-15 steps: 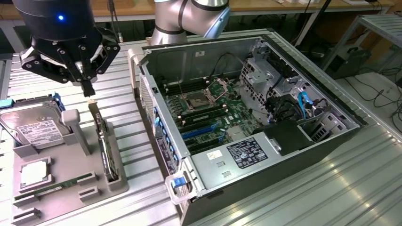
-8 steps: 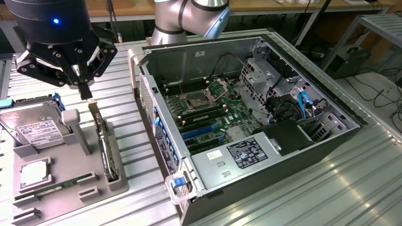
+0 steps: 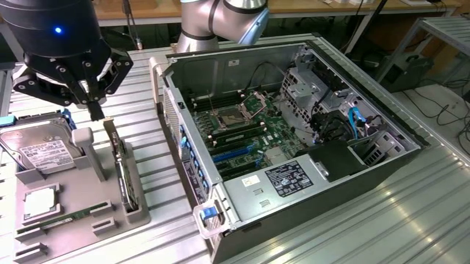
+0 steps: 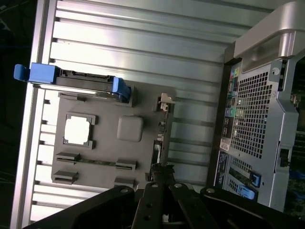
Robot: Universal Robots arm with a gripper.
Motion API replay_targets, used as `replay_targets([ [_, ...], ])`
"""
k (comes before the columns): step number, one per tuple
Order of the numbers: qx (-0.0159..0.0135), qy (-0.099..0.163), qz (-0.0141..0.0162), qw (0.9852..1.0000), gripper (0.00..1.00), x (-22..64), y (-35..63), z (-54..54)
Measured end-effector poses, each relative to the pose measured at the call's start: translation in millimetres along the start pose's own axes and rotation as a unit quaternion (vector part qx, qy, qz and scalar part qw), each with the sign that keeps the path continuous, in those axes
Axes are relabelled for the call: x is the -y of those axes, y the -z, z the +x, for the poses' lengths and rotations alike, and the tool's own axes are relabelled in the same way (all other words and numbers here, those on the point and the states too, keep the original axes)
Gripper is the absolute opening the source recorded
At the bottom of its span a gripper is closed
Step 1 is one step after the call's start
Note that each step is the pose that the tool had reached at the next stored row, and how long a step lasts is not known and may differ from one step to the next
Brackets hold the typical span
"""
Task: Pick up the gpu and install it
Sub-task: 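Reach for the gpu, then pick up the gpu and move the gpu toward the slot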
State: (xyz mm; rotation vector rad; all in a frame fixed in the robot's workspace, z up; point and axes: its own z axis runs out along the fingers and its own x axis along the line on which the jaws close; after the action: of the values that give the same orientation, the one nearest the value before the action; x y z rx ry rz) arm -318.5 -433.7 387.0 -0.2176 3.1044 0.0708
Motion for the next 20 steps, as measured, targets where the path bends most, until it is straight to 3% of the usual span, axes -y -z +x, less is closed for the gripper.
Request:
replay_targets([
  [4, 0.0030, -0.001, 0.0004, 1.0000, 0.11, 3.1, -2.3, 1.3],
  [20, 0.0031, -0.002, 0.0005, 1.0000, 0.11, 4.8, -2.6, 2.0],
])
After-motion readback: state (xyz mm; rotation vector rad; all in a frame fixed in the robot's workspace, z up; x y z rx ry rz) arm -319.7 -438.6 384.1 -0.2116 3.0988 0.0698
